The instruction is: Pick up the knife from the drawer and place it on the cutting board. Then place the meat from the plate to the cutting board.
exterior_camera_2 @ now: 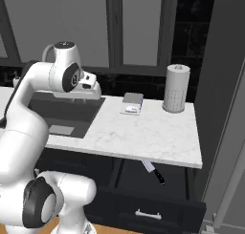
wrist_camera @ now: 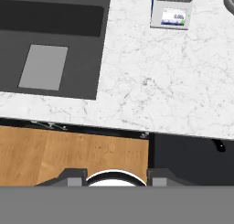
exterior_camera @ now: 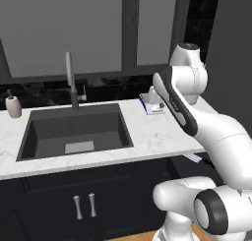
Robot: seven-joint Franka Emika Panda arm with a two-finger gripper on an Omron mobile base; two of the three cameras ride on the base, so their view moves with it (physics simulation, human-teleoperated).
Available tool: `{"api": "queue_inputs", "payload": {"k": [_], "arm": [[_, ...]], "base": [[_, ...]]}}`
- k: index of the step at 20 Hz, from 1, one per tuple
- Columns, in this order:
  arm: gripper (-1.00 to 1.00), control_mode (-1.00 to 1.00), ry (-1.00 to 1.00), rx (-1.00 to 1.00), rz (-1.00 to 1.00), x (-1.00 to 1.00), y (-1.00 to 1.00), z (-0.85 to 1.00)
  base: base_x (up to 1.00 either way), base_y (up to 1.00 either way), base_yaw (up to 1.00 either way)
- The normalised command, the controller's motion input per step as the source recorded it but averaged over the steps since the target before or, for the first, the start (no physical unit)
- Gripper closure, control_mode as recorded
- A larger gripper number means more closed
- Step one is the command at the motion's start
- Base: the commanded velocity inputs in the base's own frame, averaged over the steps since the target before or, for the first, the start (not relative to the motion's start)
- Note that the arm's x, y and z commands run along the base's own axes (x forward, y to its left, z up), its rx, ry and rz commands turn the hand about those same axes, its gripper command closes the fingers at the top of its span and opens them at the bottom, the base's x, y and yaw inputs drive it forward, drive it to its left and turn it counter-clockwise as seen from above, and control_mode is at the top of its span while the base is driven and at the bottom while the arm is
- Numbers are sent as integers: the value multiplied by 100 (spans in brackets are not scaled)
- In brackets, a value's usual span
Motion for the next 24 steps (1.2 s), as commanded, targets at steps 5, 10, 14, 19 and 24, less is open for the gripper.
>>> {"api": "queue_inputs", "payload": {"k": [5, 10, 14, 19, 24], "arm": [[-100, -100, 0, -5, 0, -11, 0, -6], [-100, -100, 0, 2, -1, -9, -1, -3], [-100, 100, 0, 0, 0, 0, 0, 0], [-100, 100, 0, 0, 0, 0, 0, 0], [-100, 100, 0, 0, 0, 0, 0, 0]], "base": [[0, 0, 0], [0, 0, 0], [-14, 80, -37], [-1, 73, -79], [-5, 7, -100]]}}
